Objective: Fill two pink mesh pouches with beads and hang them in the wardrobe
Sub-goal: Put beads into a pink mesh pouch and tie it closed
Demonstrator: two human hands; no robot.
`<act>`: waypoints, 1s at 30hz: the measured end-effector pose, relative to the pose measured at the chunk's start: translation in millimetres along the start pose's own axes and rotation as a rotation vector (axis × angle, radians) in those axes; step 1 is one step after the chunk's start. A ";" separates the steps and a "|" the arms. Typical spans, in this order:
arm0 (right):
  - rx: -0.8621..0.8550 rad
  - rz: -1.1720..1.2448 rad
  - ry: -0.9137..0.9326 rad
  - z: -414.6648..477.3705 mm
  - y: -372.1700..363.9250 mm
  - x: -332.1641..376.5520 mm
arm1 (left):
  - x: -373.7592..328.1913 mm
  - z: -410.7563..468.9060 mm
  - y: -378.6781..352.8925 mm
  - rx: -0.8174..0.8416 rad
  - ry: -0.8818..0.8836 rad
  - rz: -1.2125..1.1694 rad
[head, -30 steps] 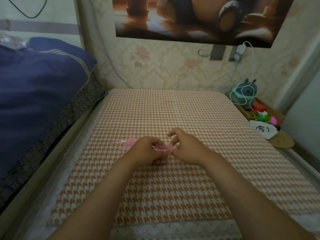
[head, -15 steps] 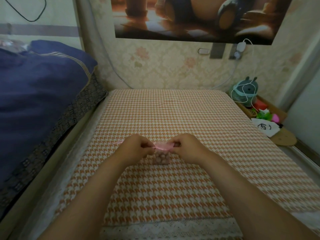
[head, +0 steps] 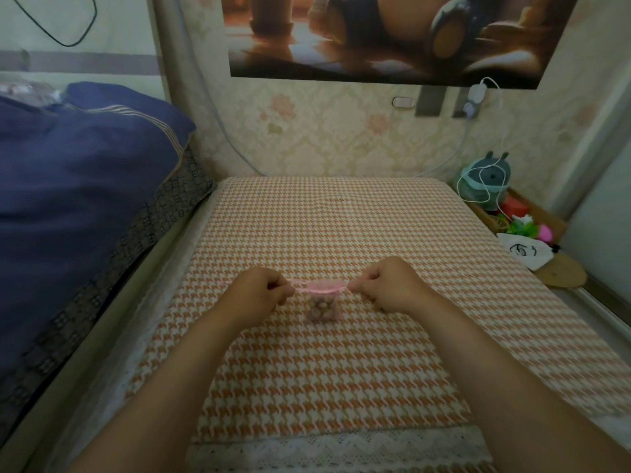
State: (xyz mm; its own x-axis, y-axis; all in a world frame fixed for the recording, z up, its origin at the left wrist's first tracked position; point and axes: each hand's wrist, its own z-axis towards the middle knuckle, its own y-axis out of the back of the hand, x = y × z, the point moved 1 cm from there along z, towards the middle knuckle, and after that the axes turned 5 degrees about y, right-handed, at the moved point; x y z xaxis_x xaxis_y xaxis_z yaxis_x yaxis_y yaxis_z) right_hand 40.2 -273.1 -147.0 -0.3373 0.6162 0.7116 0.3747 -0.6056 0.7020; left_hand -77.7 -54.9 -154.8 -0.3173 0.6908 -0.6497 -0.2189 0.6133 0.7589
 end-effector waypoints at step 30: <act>-0.174 0.746 -0.470 2.8 -31.5 -1.1 | 13.6 -2.3 2.2 0.015 0.342 -0.610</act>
State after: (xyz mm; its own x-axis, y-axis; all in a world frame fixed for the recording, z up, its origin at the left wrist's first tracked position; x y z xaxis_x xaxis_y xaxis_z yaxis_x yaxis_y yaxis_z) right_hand 31.2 -253.4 -169.9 0.3443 0.1516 0.9265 0.2061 -0.9750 0.0830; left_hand -84.6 -45.1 -161.9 -0.4154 0.0637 -0.9074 -0.4383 0.8601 0.2611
